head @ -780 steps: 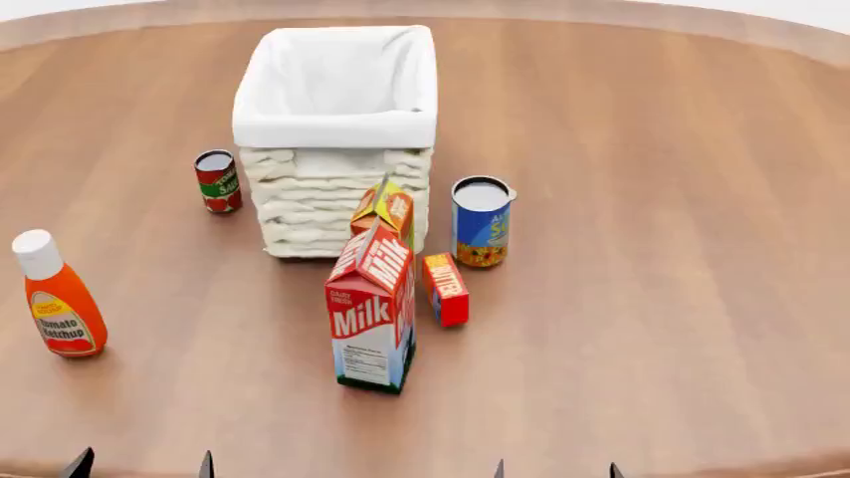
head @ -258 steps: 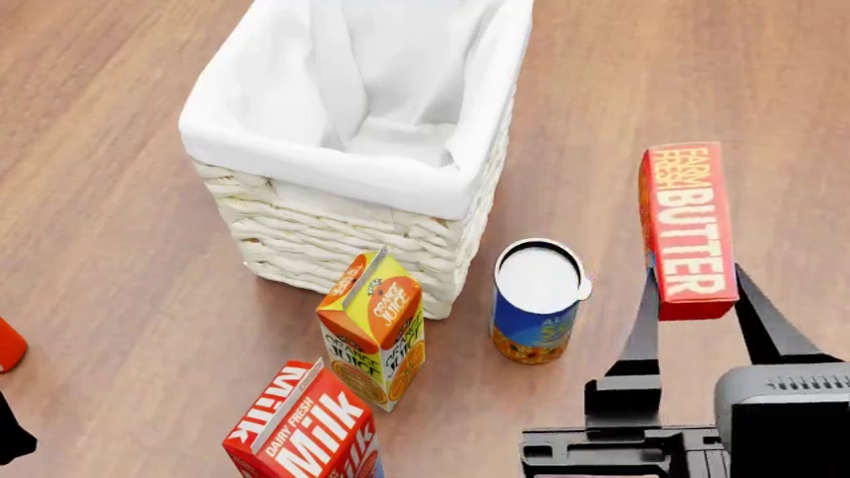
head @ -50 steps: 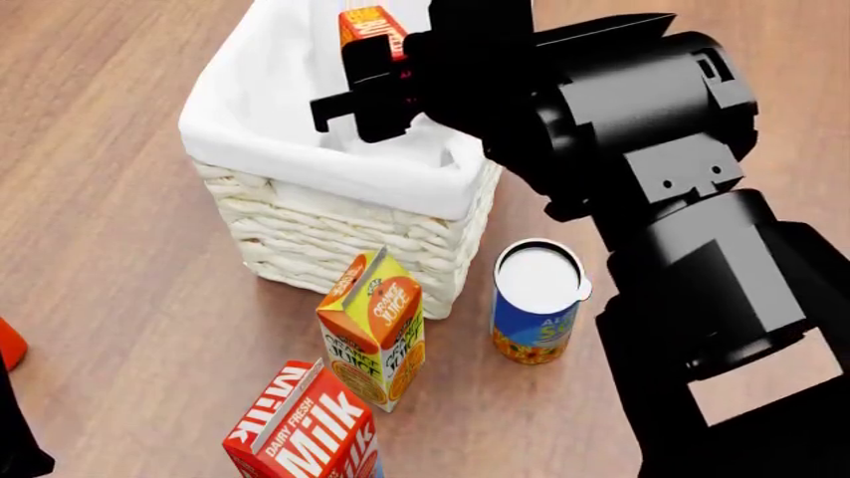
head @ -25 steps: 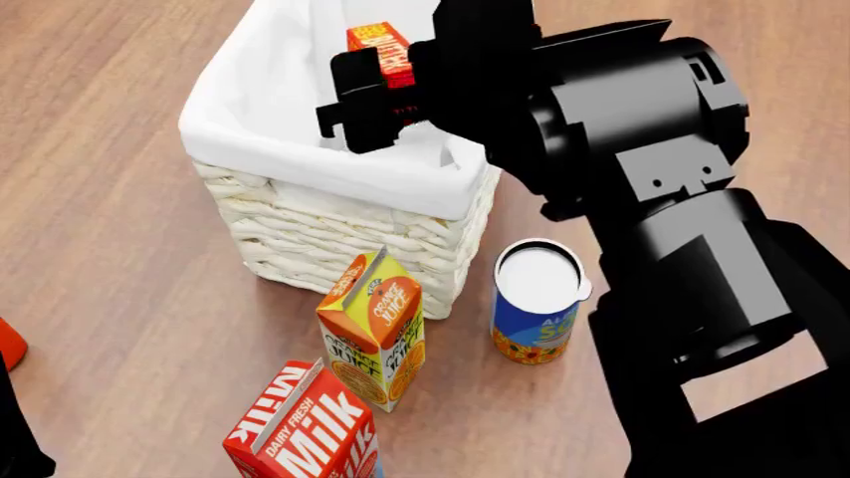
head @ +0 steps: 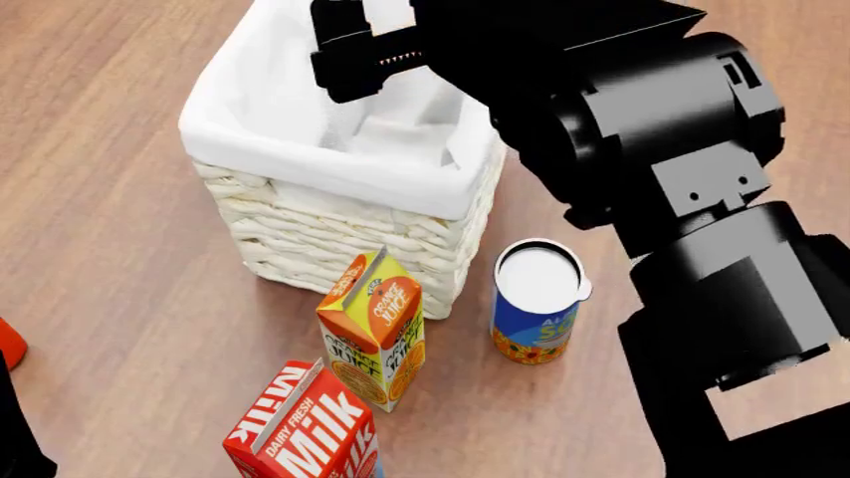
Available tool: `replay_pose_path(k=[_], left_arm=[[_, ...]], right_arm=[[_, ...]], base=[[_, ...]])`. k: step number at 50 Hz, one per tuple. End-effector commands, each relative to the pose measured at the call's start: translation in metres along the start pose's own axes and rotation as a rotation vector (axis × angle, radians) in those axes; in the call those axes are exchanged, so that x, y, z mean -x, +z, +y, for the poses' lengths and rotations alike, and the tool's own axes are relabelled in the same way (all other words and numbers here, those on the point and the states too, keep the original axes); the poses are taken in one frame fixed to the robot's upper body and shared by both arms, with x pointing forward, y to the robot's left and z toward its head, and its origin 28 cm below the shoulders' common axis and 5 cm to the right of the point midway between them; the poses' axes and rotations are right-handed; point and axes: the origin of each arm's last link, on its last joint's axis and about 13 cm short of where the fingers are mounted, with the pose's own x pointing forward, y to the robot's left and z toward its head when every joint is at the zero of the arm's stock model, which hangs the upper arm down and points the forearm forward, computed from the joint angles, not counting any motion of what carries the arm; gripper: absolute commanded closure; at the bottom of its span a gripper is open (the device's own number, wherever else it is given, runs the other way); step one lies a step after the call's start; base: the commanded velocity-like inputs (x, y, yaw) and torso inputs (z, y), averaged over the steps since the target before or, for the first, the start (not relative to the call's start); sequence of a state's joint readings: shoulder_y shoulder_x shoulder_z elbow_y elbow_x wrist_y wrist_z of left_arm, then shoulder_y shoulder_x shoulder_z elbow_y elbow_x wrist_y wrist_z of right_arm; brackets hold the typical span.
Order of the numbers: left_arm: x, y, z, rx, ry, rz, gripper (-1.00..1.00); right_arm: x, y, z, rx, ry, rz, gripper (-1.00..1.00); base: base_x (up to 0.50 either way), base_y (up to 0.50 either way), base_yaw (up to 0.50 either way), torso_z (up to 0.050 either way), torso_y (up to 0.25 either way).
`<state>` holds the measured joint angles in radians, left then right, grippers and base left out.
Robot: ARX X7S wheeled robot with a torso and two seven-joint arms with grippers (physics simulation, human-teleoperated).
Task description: Pick up the butter and put it in the basket.
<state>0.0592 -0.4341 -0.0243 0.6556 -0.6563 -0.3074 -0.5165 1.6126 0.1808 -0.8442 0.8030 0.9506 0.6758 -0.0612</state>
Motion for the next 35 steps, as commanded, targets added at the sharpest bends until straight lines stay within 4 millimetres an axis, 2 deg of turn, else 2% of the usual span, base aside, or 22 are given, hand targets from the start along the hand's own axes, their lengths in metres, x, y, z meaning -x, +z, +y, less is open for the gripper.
replay_pose_path(k=[1,18,35], left_arm=[[0.000,0.000,0.000,-0.002,-0.003,-0.003,-1.00],[0.002,0.003,0.002,0.000,-0.009,-0.012,-1.00],[0.006,0.010,0.004,0.015,-0.017,-0.033,-1.00]], right_arm=[[0.013,0.001,0.001,0.039,-0.023,-0.133,-1.00],[0.039,0.006,0.013,0.137,-0.078,-0.331,-1.00],[0.072,0.001,0.011,0.309,-0.348,-0.474,-1.00]], base=[[0.00,0.00,0.00,0.000,0.000],[0.00,0.00,0.00,0.000,0.000],[0.00,0.00,0.00,0.000,0.000]])
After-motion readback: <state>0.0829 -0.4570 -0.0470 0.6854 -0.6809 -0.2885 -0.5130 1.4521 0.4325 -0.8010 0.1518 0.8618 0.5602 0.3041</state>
